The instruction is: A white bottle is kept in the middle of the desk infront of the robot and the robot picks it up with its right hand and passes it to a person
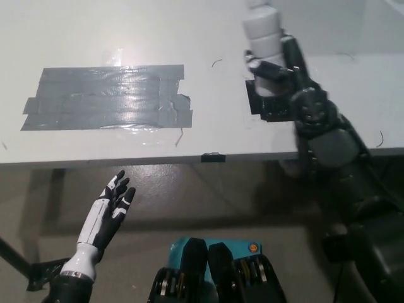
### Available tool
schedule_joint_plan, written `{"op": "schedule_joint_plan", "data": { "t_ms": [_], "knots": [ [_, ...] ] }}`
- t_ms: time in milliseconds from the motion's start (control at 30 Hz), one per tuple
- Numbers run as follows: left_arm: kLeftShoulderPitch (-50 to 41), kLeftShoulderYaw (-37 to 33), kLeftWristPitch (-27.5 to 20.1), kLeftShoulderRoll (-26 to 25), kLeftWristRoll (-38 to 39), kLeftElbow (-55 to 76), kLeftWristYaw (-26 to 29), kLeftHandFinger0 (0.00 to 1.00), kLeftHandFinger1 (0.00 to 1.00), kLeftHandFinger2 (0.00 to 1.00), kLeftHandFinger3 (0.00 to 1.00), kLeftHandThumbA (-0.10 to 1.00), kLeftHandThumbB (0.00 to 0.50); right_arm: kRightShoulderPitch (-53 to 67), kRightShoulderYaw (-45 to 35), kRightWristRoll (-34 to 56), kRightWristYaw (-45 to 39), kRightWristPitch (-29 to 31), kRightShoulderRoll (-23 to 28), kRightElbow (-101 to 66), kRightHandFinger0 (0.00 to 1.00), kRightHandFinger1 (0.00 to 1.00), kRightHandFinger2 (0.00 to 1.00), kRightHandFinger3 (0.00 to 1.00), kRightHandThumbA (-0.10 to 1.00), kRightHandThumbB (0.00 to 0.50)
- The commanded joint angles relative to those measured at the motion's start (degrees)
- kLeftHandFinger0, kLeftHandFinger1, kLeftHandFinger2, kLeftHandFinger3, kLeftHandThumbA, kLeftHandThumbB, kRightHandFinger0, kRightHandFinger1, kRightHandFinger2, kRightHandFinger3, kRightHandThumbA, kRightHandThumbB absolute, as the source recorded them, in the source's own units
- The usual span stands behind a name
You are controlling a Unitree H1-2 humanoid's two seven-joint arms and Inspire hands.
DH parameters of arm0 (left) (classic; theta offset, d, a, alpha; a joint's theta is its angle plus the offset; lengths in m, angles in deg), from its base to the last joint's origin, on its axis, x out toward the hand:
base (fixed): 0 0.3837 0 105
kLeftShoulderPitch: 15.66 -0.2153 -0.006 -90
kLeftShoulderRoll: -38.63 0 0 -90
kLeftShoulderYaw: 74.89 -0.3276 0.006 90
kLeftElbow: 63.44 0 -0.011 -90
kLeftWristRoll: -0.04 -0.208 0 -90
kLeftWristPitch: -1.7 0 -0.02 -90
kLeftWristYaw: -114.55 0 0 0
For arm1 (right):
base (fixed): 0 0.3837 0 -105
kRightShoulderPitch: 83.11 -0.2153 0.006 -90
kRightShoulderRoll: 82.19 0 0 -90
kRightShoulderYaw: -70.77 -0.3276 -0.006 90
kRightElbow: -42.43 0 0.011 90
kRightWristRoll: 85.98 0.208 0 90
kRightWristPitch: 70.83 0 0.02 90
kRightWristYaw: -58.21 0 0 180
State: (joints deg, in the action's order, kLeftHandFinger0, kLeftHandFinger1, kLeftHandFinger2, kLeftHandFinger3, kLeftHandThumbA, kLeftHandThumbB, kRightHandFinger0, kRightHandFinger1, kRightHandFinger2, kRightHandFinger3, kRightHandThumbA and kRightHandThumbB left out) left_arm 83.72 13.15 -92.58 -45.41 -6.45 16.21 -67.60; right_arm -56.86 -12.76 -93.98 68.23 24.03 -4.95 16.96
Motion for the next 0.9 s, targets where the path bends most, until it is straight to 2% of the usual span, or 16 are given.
{"op": "schedule_joint_plan", "data": {
  "t_ms": [0,33,100,133,267,367,400,467,567,700,867],
  "knots": [
    [1.1,0.2,-0.2,-0.6,-0.1,1.2,-0.3,1.00,1.00,1.00,1.00,0.87,0.000,-6.5,2.5,-3.0,1.1,-1.0,-2.8,1.3,0.17,0.55,0.84,0.83,-0.10,0.182],
    [1.2,0.1,-0.3,-0.6,-0.1,1.1,-0.3,1.00,1.00,1.00,1.00,0.87,0.000,-6.8,2.7,-3.2,1.4,-1.3,-3.1,1.9,0.21,0.54,0.84,0.82,-0.10,0.183],
    [1.2,0.2,0.3,-0.6,-0.3,1.8,-0.2,1.00,1.00,1.00,1.00,0.87,0.000,-7.4,2.8,-2.6,1.1,-1.0,-4.2,3.6,0.17,0.46,0.83,0.80,-0.10,0.201],
    [1.3,0.1,-0.4,-0.8,-0.4,1.6,-0.3,1.00,1.00,1.00,1.00,0.87,0.000,-7.5,2.8,-2.4,1.1,-0.1,-4.8,4.8,0.04,0.40,0.82,0.78,-0.10,0.229],
    [1.3,-0.2,-0.1,-1.2,-1.1,1.8,-0.3,1.00,1.00,1.00,1.00,0.84,0.002,-7.4,2.5,-2.3,1.1,1.1,-5.5,7.3,0.00,0.45,0.83,0.80,-0.10,0.219],
    [1.2,-0.2,-0.3,-1.3,-0.8,1.7,-0.5,1.00,1.00,1.00,1.00,0.78,0.000,-6.9,3.2,-3.2,1.6,1.4,-5.6,8.4,0.00,0.48,0.83,0.82,-0.10,0.176],
    [1.3,-0.2,-0.1,-1.3,-0.9,1.7,-0.4,1.00,1.00,1.00,1.00,0.76,0.000,-6.5,3.2,-3.1,1.8,1.7,-5.5,9.1,0.00,0.51,0.86,0.86,-0.10,0.165],
    [1.2,-0.2,-0.1,-1.3,-0.9,1.7,-0.4,1.00,1.00,1.00,1.00,0.74,0.000,-6.3,3.2,-3.0,1.9,1.9,-5.3,10.0,0.00,0.52,0.86,0.87,-0.10,0.156],
    [1.0,-0.4,-0.5,-1.3,-1.0,1.6,-0.4,1.00,1.00,1.00,1.00,0.74,0.000,-5.9,3.2,-3.1,1.9,1.9,-4.8,11.1,0.01,0.53,0.84,0.83,-0.10,0.159],
    [1.1,-0.5,-0.4,-1.3,-1.4,1.7,-0.1,1.00,1.00,1.00,1.00,0.73,0.000,-5.9,2.7,-2.6,1.5,2.6,-4.1,11.5,0.07,0.56,0.86,0.83,-0.10,0.163],
    [1.1,-0.5,0.2,-1.3,-1.5,1.8,-0.3,1.00,1.00,1.00,1.00,0.72,0.000,-6.2,2.1,-2.2,1.7,3.0,-4.2,11.1,0.07,0.56,0.87,0.84,-0.10,0.163]
  ]
}}
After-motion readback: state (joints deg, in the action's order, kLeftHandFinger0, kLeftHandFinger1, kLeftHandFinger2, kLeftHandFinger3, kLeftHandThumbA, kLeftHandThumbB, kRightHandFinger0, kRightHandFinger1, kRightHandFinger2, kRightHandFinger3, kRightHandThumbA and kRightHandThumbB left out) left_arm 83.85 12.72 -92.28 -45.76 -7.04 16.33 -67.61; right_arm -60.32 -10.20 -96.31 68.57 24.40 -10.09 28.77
